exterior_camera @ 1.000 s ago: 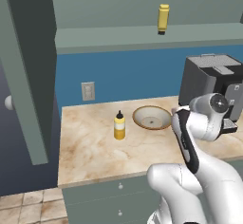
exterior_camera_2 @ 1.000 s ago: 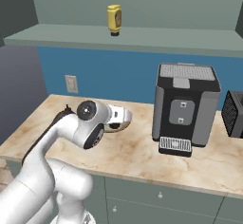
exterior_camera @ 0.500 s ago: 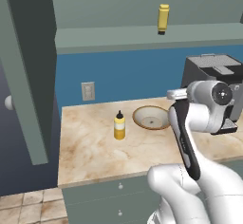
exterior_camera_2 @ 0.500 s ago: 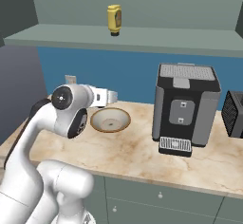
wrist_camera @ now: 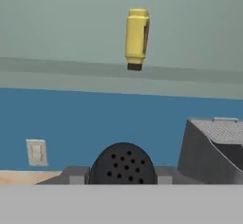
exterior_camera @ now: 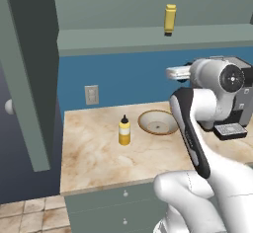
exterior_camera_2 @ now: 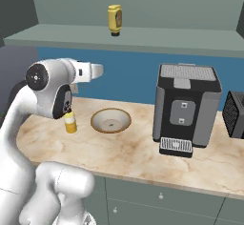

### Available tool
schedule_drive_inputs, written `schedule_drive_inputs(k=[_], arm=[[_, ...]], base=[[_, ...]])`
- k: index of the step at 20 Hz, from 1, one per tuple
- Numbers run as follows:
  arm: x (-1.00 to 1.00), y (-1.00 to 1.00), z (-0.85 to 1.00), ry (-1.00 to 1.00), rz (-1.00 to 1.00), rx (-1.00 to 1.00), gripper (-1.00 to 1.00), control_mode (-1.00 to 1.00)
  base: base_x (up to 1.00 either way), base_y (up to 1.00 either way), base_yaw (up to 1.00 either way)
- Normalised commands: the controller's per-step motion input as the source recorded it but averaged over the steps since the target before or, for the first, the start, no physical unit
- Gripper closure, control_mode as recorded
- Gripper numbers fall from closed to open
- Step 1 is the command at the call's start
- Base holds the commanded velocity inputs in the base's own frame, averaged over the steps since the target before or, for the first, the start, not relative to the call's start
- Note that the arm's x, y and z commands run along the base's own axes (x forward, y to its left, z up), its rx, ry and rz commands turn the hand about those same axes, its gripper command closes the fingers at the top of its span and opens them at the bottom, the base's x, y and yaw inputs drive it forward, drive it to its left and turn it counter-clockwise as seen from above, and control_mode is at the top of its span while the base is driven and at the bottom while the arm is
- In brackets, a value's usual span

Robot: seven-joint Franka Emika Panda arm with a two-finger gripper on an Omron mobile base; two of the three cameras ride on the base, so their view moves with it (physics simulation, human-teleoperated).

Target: There are various items on the counter. Only move the condiments/shakers into the cabinet.

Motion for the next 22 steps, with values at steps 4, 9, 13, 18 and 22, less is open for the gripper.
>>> schedule_drive_inputs(k=[4,9,13,18,22], arm=[[-0.14,0.55,1.0,0.01,0.06,0.03,1.0,-1.0],[-0.56,0.47,0.92,0.42,0.23,0.05,1.0,-1.0],[-0.49,0.13,0.26,0.19,0.11,0.01,1.0,-1.0],[-0.08,0.02,0.06,-0.11,-0.01,0.0,1.0,-1.0],[-0.19,0.29,0.33,-0.36,-0.1,0.0,1.0,-1.0]], base=[[0.0,0.0,0.0],[0.0,0.0,0.0],[0.0,0.0,0.0],[0.0,0.0,0.0],[0.0,0.0,0.0]])
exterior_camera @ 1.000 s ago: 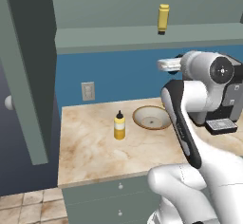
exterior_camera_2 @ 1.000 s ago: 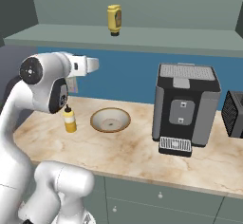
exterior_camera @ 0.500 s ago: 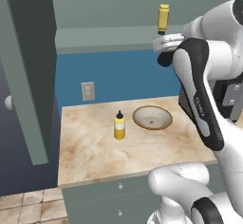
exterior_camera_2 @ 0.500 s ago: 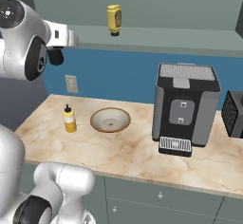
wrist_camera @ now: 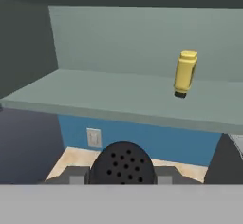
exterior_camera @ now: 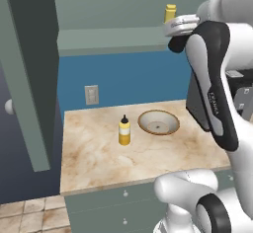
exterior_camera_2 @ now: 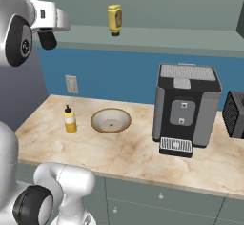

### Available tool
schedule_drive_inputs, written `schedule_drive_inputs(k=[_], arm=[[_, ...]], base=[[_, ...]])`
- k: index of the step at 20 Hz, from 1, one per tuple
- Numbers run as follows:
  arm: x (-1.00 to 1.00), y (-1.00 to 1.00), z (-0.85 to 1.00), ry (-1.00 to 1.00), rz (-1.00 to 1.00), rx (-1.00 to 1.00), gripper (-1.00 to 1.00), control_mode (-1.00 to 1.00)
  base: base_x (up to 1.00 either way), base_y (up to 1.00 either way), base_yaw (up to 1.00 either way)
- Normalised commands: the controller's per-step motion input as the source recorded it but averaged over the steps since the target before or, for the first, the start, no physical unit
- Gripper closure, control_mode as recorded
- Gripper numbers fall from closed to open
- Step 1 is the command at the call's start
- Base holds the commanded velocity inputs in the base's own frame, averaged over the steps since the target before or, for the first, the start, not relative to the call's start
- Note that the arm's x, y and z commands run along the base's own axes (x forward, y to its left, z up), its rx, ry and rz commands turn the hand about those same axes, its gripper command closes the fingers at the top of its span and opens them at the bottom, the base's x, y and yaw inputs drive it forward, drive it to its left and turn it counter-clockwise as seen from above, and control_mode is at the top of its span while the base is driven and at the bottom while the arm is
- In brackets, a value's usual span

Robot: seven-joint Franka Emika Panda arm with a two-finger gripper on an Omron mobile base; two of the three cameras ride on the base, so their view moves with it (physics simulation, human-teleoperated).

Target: There are various items on the counter. Only move the condiments/shakers into the cabinet.

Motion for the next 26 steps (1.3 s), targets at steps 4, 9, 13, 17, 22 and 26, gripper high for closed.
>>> schedule_drive_inputs(k=[4,9,13,17,22,26], arm=[[-0.12,0.47,0.32,-0.35,-0.2,0.0,1.0,-1.0],[0.02,0.01,0.0,-0.03,-0.02,0.0,1.0,-1.0],[0.15,0.0,0.0,0.04,-0.08,0.05,1.0,-1.0],[0.0,0.0,0.0,0.03,-0.07,0.11,1.0,-1.0],[0.03,0.0,0.0,0.0,0.0,0.0,1.0,-1.0],[0.26,0.0,0.0,0.0,0.0,0.0,1.0,-1.0]], base=[[0.0,0.0,0.0],[0.0,0.0,0.0],[0.0,0.0,0.0],[0.0,0.0,0.0],[0.0,0.0,0.0],[0.0,0.0,0.0]])
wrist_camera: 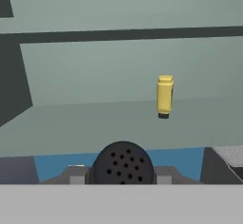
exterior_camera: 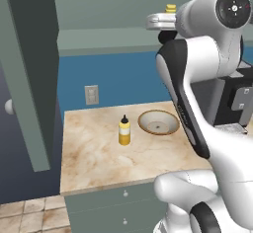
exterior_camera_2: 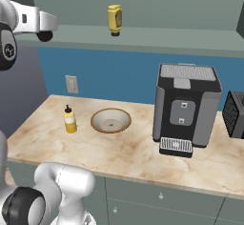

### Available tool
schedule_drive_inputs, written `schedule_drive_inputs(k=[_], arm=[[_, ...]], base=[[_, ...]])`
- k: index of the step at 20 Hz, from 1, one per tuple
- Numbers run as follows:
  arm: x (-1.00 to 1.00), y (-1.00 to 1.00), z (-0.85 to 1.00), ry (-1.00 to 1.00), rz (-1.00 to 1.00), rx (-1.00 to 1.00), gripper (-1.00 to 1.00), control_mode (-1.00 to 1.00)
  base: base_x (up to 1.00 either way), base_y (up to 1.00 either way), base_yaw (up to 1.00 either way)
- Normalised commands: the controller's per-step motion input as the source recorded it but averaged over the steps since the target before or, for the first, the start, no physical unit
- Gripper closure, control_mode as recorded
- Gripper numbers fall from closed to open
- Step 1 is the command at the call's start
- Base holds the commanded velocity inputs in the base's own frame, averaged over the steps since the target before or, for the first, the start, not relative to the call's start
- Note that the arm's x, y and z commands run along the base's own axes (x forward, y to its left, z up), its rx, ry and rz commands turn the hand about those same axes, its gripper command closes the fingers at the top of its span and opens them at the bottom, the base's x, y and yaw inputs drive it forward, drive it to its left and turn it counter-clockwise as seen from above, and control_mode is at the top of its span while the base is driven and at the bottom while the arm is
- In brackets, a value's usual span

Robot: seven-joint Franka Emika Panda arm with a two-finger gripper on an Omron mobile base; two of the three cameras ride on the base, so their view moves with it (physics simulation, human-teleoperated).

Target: There are various items on the counter. Only move the condiments/shakers into the cabinet.

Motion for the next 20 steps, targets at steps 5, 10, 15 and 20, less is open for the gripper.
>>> schedule_drive_inputs(k=[5,10,15,20], arm=[[0.33,0.0,0.0,0.0,0.0,0.0,1.0,-1.0],[0.43,0.0,-0.09,0.02,0.0,0.0,1.0,-1.0],[0.43,-0.06,-0.04,0.03,0.0,0.0,1.0,-1.0],[0.35,-0.09,0.0,0.0,0.0,0.0,1.0,-1.0]], base=[[0.0,0.0,0.0],[0.0,0.0,0.0],[0.0,0.0,0.0],[0.0,0.0,0.0]])
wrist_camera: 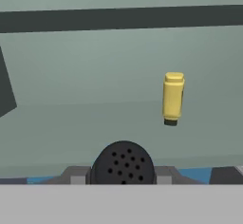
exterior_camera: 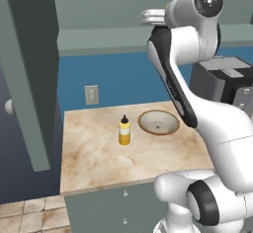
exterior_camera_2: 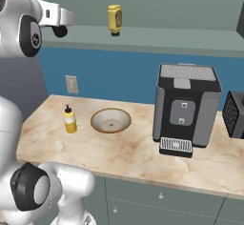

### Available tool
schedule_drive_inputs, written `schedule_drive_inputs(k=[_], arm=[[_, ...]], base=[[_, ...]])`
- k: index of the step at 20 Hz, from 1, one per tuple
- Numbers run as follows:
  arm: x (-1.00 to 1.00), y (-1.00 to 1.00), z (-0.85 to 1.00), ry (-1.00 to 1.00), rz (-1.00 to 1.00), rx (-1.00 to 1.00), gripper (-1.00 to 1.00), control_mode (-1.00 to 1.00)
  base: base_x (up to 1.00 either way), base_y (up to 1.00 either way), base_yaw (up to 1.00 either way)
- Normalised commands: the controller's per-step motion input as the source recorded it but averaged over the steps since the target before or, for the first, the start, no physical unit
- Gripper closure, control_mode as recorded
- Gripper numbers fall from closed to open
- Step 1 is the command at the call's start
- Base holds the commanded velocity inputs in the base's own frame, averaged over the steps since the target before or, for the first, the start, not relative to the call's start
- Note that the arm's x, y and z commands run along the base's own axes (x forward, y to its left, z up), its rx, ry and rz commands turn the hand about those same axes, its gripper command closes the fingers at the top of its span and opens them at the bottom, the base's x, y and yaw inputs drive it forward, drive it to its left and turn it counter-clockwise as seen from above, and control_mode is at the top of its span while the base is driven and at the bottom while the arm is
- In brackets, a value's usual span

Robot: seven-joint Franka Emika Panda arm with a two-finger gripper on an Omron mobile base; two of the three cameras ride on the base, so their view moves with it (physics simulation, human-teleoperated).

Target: There are various items on the counter. Only move the condiments/shakers into the cabinet.

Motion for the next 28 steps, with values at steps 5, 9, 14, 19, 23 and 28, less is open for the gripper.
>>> schedule_drive_inputs(k=[5,9,14,19,23,28], arm=[[0.28,-0.02,-0.12,0.01,0.0,-0.02,1.0,-1.0],[0.28,0.0,-0.27,0.03,0.0,-0.07,1.0,-1.0],[0.3,0.0,-0.37,0.08,0.0,-0.1,1.0,-1.0],[0.3,0.0,-0.28,0.06,0.0,-0.07,1.0,-1.0],[0.14,0.0,0.15,0.06,-0.01,0.0,1.0,-1.0],[-0.19,0.0,0.53,0.04,-0.03,0.02,1.0,-1.0]], base=[[0.0,0.0,0.0],[0.0,0.0,0.0],[0.0,0.0,0.0],[0.0,0.0,0.0],[0.0,0.0,0.0],[0.0,0.0,0.0]])
